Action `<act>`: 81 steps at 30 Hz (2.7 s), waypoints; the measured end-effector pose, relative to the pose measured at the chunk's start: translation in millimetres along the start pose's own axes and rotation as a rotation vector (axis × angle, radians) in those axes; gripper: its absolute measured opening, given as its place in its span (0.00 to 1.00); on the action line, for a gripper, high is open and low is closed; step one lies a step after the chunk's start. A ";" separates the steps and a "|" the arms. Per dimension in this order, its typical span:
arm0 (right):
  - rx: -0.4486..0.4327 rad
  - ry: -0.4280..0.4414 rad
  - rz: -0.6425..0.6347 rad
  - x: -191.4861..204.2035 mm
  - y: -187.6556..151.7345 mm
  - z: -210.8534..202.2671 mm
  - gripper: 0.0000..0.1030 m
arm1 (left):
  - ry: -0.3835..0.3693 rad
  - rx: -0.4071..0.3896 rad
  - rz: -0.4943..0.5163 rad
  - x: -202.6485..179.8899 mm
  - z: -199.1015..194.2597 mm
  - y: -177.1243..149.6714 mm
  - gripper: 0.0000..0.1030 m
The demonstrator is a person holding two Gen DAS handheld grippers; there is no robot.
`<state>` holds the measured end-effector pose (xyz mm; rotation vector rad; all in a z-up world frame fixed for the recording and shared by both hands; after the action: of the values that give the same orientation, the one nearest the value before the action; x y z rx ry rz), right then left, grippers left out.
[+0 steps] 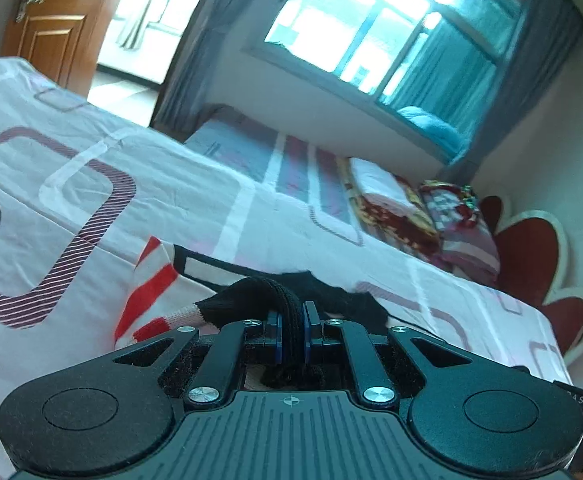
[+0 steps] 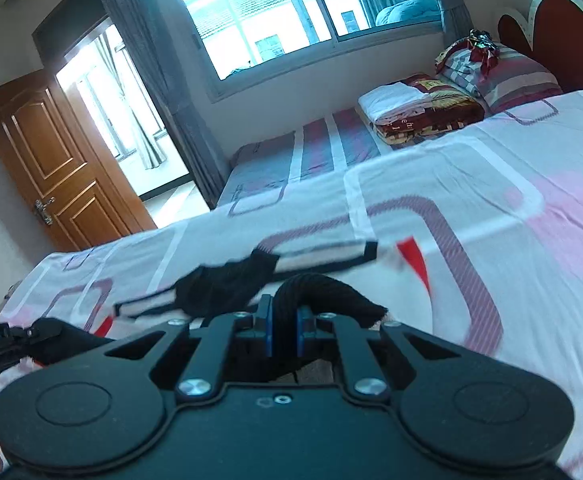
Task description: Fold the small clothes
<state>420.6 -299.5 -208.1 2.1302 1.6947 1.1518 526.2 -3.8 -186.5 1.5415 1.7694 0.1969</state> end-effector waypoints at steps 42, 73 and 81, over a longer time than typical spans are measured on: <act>0.160 -0.210 -0.245 -2.5 4.9 109.2 0.46 | 0.257 0.160 0.135 25.6 96.1 1.6 0.09; 0.058 -0.282 -0.338 25.1 -62.5 40.9 0.43 | 0.265 0.063 0.196 12.8 9.0 -72.0 0.10; 0.111 -0.264 -0.384 35.7 -103.7 44.6 0.34 | 0.312 0.057 0.254 18.8 12.4 -81.7 0.10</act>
<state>374.3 -219.5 -282.2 1.8025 1.9586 0.6544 470.7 -12.3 -250.0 1.8563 1.8190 0.5417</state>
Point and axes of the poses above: each gripper's, at about its wrist camera, not at the fingertips, and z roughly the way its jaws point, x to its left, y to its top, the point moved 10 cm from there along z, roughly the way its jaws point, and after that the axes turned 13 degrees about x, right-handed, at the moved point
